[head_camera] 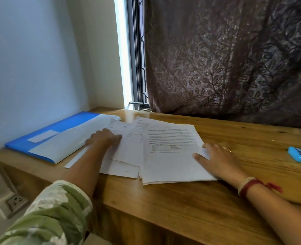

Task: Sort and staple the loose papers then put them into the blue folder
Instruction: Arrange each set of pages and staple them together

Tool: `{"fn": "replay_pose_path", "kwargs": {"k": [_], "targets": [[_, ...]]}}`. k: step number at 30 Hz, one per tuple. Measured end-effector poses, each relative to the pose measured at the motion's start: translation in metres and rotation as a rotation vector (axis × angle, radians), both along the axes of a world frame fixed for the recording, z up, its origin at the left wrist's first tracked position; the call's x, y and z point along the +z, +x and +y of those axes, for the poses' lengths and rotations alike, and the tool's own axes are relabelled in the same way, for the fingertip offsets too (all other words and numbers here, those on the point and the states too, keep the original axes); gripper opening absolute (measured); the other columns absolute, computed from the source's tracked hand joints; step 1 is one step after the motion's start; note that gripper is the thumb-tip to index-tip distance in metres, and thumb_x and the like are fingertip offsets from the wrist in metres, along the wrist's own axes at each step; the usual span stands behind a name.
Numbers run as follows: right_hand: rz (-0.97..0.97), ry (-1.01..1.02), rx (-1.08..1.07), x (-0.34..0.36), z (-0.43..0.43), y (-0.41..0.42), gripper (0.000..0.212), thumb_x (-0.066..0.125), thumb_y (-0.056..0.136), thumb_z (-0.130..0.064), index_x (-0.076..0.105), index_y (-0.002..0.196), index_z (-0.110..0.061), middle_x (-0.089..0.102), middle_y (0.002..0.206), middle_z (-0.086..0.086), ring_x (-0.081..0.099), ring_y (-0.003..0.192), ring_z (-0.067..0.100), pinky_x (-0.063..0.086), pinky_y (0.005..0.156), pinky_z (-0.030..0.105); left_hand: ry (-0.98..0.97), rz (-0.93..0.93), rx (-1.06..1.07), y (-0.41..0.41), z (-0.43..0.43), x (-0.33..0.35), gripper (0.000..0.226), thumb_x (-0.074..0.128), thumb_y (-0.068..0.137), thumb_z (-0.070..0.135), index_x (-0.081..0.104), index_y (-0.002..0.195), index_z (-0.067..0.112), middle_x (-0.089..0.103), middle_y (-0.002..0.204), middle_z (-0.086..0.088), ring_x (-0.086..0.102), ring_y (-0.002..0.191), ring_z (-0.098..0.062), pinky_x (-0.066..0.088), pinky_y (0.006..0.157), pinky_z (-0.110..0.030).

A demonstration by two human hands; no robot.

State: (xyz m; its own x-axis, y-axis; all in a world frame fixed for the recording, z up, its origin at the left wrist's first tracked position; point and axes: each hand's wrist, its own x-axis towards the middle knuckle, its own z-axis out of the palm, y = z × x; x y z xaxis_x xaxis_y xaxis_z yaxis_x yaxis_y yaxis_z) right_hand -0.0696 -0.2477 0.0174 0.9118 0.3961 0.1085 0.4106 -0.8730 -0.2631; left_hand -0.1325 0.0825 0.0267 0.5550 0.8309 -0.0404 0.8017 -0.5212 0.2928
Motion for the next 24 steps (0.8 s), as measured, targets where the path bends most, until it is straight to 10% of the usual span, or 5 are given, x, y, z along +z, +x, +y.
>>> {"fn": "replay_pose_path", "kwargs": {"k": [9,16,24], "targets": [[0.101,0.097,-0.003,-0.005,-0.004,0.009,0.058,0.049,0.096,-0.046,0.032,0.146,-0.023,0.034,0.153,0.003,0.028,0.14,0.028,0.032,0.108,0.042,-0.01,-0.014,-0.132,0.026,-0.004,-0.014,0.111,0.054,0.055,0.083,0.033,0.148,0.026,0.042,0.149,-0.005,0.04,0.134,-0.032,0.035,0.108,-0.049],[0.03,0.012,-0.105,0.003,-0.021,0.016,0.048,0.044,0.097,-0.05,0.045,0.136,-0.022,0.05,0.138,0.001,0.046,0.125,0.024,0.042,0.097,0.04,-0.09,0.004,-0.477,0.04,-0.087,0.009,0.044,0.059,0.092,0.045,0.054,0.123,0.015,0.057,0.122,-0.008,0.053,0.119,-0.029,0.041,0.106,-0.042],[-0.055,-0.125,-0.294,0.002,-0.048,0.042,0.042,0.038,0.099,-0.047,0.053,0.125,-0.018,0.059,0.128,0.007,0.052,0.119,0.028,0.039,0.104,0.044,-0.068,-0.155,-0.623,0.06,-0.166,0.0,0.037,0.054,0.095,0.022,0.055,0.126,0.002,0.058,0.128,-0.015,0.05,0.122,-0.032,0.045,0.102,-0.039]]}}
